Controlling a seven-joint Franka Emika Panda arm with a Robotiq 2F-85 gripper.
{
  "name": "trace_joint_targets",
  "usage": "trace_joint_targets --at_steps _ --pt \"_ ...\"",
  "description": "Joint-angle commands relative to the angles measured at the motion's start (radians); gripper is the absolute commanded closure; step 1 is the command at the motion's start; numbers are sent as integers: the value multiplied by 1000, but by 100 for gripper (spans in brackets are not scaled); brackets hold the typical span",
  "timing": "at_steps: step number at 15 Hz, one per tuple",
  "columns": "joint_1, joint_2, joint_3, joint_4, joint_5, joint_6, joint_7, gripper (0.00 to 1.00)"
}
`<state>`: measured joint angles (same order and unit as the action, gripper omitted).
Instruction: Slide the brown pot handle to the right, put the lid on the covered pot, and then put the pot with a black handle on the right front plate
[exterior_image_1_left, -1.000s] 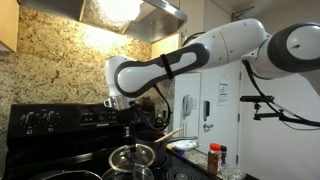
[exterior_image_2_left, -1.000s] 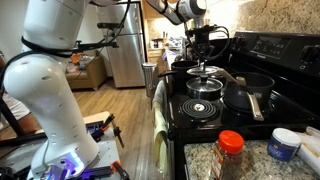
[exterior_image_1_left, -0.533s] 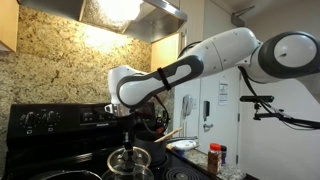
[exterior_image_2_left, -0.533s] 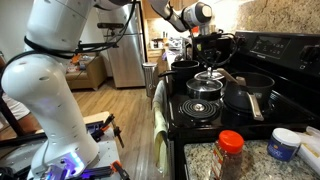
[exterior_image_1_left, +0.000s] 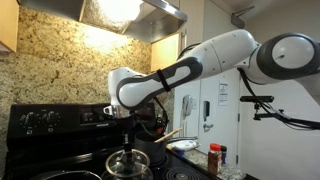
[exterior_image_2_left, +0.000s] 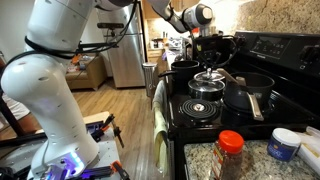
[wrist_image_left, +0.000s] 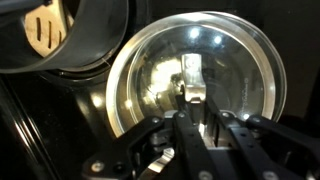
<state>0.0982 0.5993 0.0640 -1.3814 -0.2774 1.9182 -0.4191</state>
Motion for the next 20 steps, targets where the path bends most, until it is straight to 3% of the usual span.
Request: trace_joint_targets --at_steps 1,10,11,12,14,20 --pt "-29 -12 31 -4 43 -48 -78 88" --pt "-46 -4 47 -2 66 -50 -180 89" --pt "-44 -5 45 -5 62 -48 -180 83" --pt "-45 -5 44 -5 64 -47 -180 55" --pt "-45 -7 40 -7 63 -42 -169 49" --pt "-44 -48 22 -34 48 -22 -125 10"
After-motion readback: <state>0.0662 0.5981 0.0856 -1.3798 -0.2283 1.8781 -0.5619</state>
